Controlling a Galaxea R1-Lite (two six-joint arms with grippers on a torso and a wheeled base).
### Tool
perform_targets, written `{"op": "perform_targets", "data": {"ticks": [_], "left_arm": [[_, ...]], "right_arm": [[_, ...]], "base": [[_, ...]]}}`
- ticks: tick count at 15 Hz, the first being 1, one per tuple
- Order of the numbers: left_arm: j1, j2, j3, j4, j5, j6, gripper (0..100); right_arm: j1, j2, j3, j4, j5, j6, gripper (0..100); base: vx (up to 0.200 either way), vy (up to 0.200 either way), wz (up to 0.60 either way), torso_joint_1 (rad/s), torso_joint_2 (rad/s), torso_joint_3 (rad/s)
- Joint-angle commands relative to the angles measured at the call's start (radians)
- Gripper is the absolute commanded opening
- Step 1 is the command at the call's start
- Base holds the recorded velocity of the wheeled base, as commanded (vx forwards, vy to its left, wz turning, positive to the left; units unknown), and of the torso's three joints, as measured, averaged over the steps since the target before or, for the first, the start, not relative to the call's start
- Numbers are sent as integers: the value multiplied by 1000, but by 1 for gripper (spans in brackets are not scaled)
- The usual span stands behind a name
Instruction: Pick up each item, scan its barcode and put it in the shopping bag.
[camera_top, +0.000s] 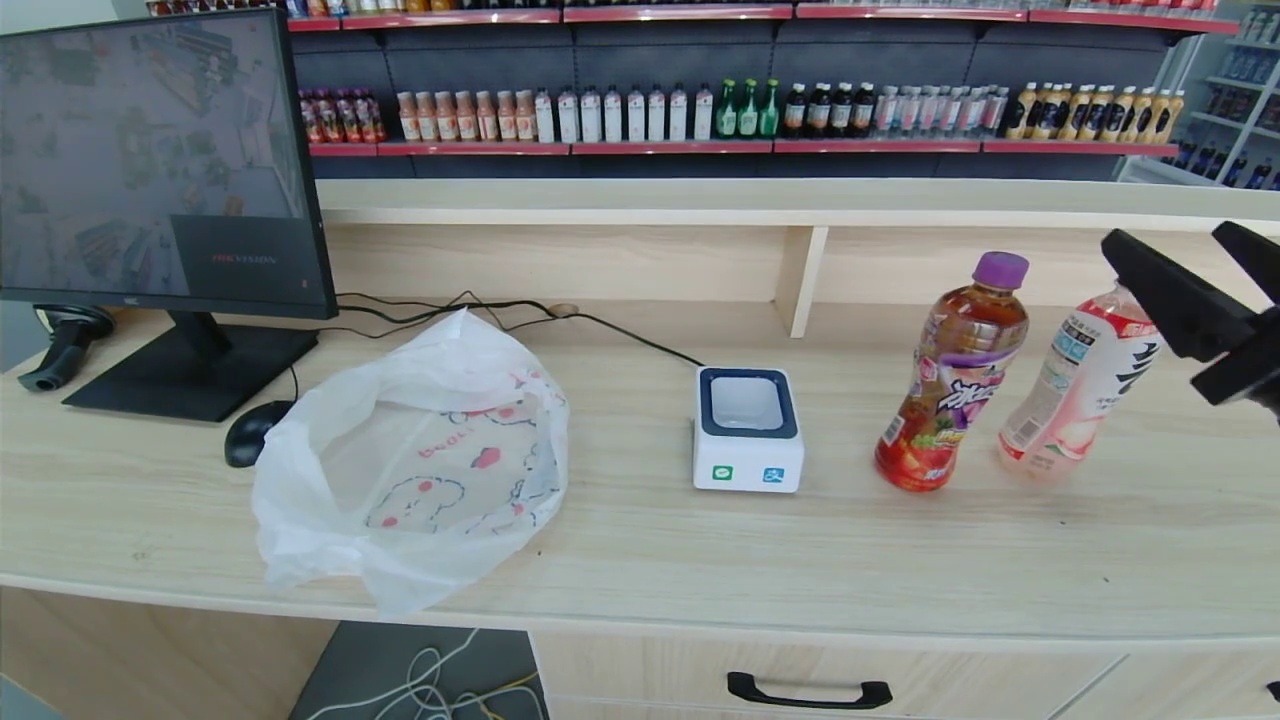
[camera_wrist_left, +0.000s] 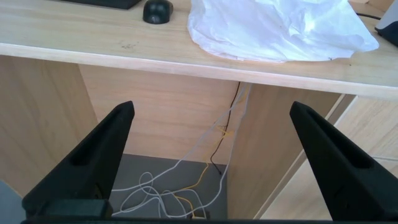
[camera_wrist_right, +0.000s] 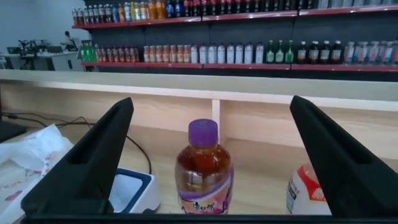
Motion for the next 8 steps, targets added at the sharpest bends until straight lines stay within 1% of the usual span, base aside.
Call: {"op": "perform_targets", "data": {"ticks": [1, 2, 5, 8], "left_arm": [[0, 0, 0, 0, 0, -1, 100], [0, 0, 0, 0, 0, 1, 100], [0, 0, 0, 0, 0, 2, 100], [0, 0, 0, 0, 0, 1, 100]], "right_arm": [[21, 226, -160, -9, 0, -18, 100], [21, 245, -177, -9, -5, -25, 100], [21, 282, -111, -47, -35, -39, 100], [21, 308, -93, -73, -38, -39, 100]], "base": [[0, 0, 0, 0, 0, 0], [0, 0, 0, 0, 0, 0], [0, 0, 0, 0, 0, 0], [0, 0, 0, 0, 0, 0]]}}
